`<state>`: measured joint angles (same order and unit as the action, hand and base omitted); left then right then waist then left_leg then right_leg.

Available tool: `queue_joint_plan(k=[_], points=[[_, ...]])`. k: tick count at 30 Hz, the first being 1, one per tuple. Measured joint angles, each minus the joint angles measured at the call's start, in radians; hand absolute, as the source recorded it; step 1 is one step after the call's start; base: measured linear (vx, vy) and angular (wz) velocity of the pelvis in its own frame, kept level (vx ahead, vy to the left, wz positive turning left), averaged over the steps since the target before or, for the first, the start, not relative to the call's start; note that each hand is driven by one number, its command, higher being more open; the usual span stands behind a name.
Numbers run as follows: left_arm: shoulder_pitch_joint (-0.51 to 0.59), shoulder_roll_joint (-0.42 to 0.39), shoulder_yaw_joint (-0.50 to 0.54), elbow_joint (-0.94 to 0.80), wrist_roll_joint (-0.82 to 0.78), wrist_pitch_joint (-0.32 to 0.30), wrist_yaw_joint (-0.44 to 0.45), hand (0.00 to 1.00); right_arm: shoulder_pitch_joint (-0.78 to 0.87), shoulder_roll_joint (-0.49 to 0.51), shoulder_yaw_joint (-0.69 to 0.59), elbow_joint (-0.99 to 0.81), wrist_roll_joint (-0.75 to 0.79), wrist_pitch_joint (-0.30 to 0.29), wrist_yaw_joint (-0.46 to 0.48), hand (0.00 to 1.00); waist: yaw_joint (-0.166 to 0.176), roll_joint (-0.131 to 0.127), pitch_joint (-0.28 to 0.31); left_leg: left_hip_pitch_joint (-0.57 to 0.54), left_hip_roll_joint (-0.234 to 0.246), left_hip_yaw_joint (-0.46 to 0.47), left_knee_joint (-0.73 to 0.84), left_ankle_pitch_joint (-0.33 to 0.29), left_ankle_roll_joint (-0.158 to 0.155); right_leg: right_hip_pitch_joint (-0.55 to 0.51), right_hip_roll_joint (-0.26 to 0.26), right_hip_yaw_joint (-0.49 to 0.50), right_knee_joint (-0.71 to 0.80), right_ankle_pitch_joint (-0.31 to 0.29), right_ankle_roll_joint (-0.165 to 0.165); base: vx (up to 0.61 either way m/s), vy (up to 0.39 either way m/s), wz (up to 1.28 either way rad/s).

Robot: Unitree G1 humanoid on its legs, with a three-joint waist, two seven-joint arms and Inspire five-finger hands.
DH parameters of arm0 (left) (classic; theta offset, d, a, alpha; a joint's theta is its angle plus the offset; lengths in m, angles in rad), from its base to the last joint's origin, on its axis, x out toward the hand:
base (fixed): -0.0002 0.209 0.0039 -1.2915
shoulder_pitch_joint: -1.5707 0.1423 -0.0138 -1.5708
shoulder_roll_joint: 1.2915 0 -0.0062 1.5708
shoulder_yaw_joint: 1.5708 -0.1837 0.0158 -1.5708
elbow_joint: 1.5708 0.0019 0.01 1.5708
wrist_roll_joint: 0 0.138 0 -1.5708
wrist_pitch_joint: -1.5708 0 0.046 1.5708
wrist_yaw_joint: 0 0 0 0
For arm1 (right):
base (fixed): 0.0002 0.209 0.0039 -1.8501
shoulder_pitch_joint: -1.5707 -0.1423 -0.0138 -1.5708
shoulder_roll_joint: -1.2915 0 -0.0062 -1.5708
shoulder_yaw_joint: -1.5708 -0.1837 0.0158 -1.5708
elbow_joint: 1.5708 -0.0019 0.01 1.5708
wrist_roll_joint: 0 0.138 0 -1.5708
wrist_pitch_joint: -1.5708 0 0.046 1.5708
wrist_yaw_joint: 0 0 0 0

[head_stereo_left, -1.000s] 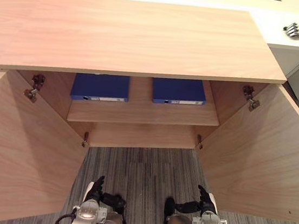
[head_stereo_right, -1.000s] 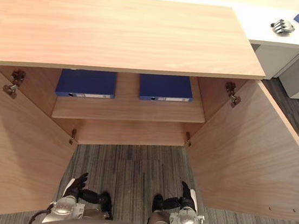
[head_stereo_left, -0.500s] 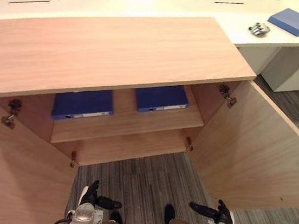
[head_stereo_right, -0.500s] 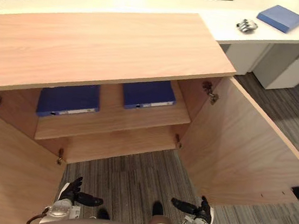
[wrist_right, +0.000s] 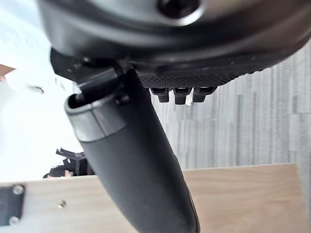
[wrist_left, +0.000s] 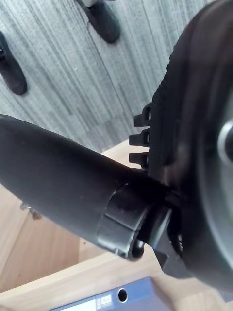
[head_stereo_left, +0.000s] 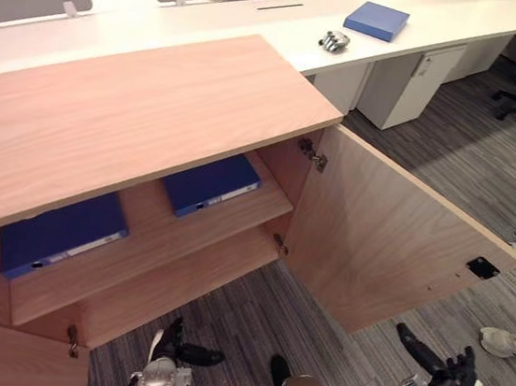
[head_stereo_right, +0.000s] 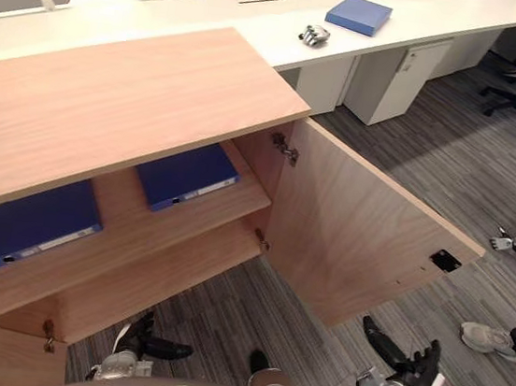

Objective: Walk over to the cabinet, pick up the folder, carry it to the office cabinet, place the folder inside the office cabinet, then close the office cabinet door

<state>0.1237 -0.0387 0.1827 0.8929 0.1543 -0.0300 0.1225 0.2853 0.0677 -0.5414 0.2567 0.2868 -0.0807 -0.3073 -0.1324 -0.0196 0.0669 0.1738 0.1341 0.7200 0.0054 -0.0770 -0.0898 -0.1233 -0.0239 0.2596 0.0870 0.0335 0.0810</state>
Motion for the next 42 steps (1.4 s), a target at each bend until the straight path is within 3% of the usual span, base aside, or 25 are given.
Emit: queue_joint_plan(k=[9, 18, 24, 42], points=[[-0.007, -0.017, -0.005, 0.002, 0.015, 0.0, -0.006, 1.0, -0.105, -0.019, -0.028, -0.055, 0.003, -0.022, -0.019, 1.0, -0.015, 0.018, -0.006, 0.004, 0.014, 0.032, 0.001, 0.0, -0.01, -0.015, 0.026, 0.031, -0.001, 0.001, -0.001, 0.01, -0.053, -0.13], [-0.014, 0.077, -0.09, 0.055, 0.015, 0.0, -0.025, 1.0, -0.236, -0.2, 0.011, 0.043, -0.002, -0.022, 0.041, 1.0, -0.019, 0.029, 0.005, -0.024, -0.002, -0.025, 0.0, -0.007, -0.001, -0.018, 0.008, 0.04, -0.063, 0.038, 0.01, 0.0, -0.021, -0.02], [-0.01, 0.118, -0.12, 0.058, 0.016, -0.001, -0.033, 1.0, -0.259, -0.256, 0.062, 0.08, -0.01, -0.021, 0.075, 1.0, -0.024, 0.038, 0.017, -0.045, -0.003, -0.074, 0.001, -0.008, 0.001, -0.015, 0.003, 0.034, -0.108, 0.064, 0.009, 0.0, -0.034, 0.02], [-0.012, 0.122, -0.14, 0.074, 0.035, -0.002, -0.039, 1.0, -0.25, -0.228, 0.132, 0.026, -0.015, -0.019, 0.076, 1.0, -0.04, 0.048, 0.039, -0.058, -0.002, -0.13, 0.005, -0.008, 0.001, 0.005, -0.009, -0.005, -0.134, 0.075, 0.008, 0.0, -0.016, 0.07]])
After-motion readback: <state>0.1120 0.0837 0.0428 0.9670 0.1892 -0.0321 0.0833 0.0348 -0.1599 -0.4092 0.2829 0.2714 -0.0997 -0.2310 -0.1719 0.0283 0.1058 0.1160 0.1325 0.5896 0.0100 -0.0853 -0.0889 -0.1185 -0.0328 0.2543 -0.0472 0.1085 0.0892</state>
